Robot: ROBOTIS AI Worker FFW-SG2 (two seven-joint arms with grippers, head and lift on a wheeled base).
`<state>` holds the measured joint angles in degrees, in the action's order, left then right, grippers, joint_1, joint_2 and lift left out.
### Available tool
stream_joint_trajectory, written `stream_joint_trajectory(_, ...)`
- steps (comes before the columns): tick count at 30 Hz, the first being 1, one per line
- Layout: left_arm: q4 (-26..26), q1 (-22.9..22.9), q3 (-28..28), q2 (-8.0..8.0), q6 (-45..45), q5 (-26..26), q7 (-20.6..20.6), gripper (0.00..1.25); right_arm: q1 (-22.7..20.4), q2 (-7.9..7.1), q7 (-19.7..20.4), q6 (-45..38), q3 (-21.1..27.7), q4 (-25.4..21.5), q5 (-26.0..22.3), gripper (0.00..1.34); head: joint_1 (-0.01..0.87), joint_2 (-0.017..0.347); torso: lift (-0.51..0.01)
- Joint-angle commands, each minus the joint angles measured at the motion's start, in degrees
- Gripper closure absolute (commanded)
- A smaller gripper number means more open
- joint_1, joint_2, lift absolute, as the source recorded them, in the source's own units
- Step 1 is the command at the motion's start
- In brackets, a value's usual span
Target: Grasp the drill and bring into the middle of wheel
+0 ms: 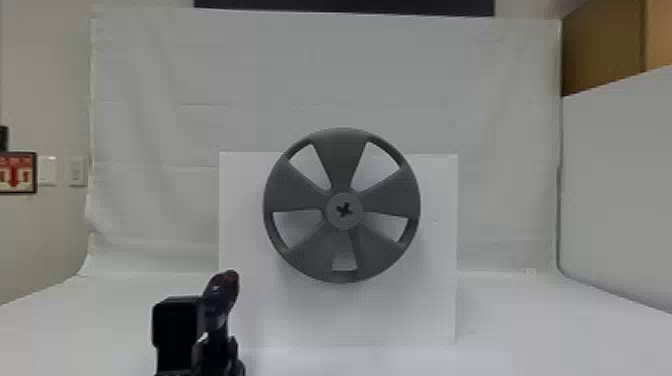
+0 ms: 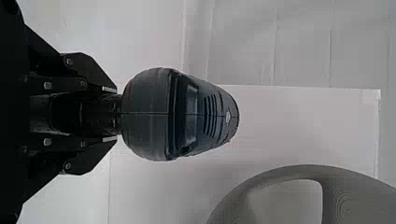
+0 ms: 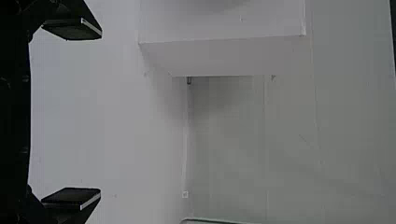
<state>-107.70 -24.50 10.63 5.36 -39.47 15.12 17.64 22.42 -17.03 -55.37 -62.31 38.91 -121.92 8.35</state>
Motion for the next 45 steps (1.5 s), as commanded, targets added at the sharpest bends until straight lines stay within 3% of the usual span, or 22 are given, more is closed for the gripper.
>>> stream_joint_trajectory(1,0.2,0.4,0.1,0.09,1.7,0.6,0.3,0.8,0.0,0.07,0.0,0.0,-0.1,0.0,0.0,0.11,0.0,0.0,-0.406)
stream_joint_trajectory(15,0.9,0.3,0.3,0.09,2.0,0.9,0.3,0.0,-0.1,0.07,0.0,0.0,-0.4,0.2,0.0,0.11,0.0,0.0,-0.406)
stream_joint_trajectory(27,1.1,0.4,-0.7,0.09,2.1,1.0,-1.1,0.0,-0.2,0.07,0.0,0.0,-0.4,0.2,0.0,0.11,0.0,0.0,-0.406)
stream_joint_trajectory(45,2.5,0.6,-11.0,0.09,2.7,-4.8,-31.4,0.01,-0.5,0.15,0.0,0.0,0.4,0.2,-0.4,0.11,0.0,0.0,-0.406)
